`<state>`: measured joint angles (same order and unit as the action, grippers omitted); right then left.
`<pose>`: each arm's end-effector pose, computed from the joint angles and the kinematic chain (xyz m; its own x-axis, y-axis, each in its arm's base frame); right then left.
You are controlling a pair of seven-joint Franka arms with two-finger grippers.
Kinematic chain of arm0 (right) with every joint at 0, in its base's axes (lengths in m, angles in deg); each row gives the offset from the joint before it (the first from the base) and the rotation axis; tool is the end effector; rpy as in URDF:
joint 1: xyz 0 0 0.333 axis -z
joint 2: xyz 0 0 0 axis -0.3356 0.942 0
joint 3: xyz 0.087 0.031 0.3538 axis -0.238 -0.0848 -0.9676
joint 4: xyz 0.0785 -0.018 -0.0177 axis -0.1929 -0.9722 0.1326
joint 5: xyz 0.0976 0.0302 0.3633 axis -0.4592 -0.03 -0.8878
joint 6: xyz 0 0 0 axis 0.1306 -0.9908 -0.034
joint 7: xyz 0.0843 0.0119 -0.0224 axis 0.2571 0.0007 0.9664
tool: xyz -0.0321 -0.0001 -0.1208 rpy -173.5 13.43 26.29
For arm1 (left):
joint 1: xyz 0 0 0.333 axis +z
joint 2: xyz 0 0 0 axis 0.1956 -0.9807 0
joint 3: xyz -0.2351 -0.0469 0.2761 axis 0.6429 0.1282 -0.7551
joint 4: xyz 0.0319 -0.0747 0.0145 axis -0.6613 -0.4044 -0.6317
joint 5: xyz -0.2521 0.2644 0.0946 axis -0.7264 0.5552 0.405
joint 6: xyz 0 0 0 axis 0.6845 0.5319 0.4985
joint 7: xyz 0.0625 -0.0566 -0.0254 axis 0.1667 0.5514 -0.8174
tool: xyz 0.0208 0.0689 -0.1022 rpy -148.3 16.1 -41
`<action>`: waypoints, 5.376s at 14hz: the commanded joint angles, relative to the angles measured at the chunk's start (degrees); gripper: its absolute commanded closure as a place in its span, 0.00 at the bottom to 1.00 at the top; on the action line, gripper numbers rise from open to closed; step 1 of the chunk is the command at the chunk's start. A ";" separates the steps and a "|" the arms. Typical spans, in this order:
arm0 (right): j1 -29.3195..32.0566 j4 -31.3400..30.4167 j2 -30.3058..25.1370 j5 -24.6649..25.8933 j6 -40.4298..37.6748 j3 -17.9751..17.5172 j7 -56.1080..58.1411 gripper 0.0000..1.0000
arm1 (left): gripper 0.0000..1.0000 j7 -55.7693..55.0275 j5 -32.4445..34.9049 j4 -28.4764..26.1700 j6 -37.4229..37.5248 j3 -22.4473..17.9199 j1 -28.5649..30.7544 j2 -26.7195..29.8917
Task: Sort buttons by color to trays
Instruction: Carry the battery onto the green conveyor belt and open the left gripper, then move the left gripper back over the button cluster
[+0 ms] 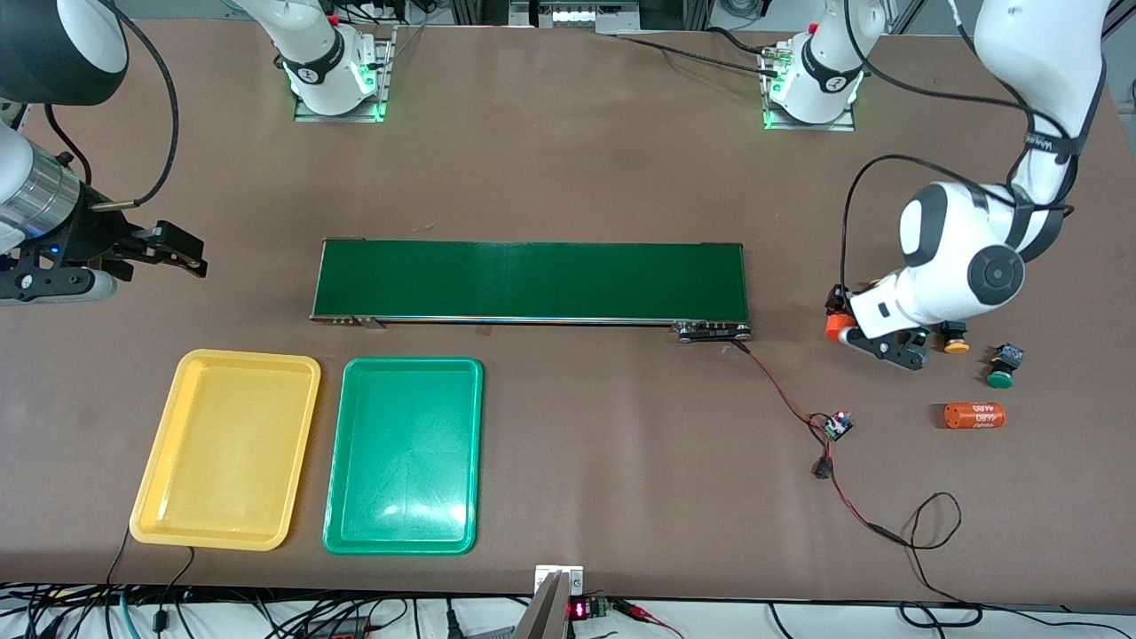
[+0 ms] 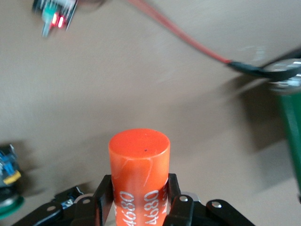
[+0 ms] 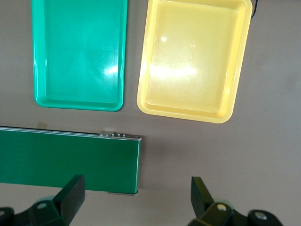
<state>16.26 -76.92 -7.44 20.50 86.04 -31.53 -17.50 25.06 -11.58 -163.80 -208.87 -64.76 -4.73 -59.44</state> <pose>0.5922 0.0343 0.5920 0.9982 0.0594 0.0109 0.0595 -0.9982 -0.0082 0.5716 -0.0291 0.3062 0.8880 -0.4433 -0.1226 -0.4293 -0.8945 0.1246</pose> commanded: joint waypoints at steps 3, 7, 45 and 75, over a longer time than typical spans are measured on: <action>0.01 -0.36 -0.25 -0.91 0.45 0.12 -0.35 0.00 | 1.00 16.56 -0.32 -0.99 2.29 5.19 -1.01 3.80; 0.01 -0.36 -0.25 -0.91 0.54 0.12 -0.35 0.00 | 1.00 26.76 -0.32 -1.26 2.20 10.03 -3.99 3.27; -0.16 -0.36 -0.16 -0.91 0.62 0.12 -0.44 0.00 | 0.00 27.13 7.59 6.11 19.93 16.71 -8.59 10.12; -0.69 -0.36 0.19 -0.91 0.36 0.12 0.53 0.00 | 0.00 -13.82 7.77 -5.38 -1.66 10.56 22.54 -2.53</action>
<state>15.63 -76.97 -6.86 20.50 86.07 -31.55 -17.42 12.38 -3.25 -166.27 -207.62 -54.49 17.37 -63.03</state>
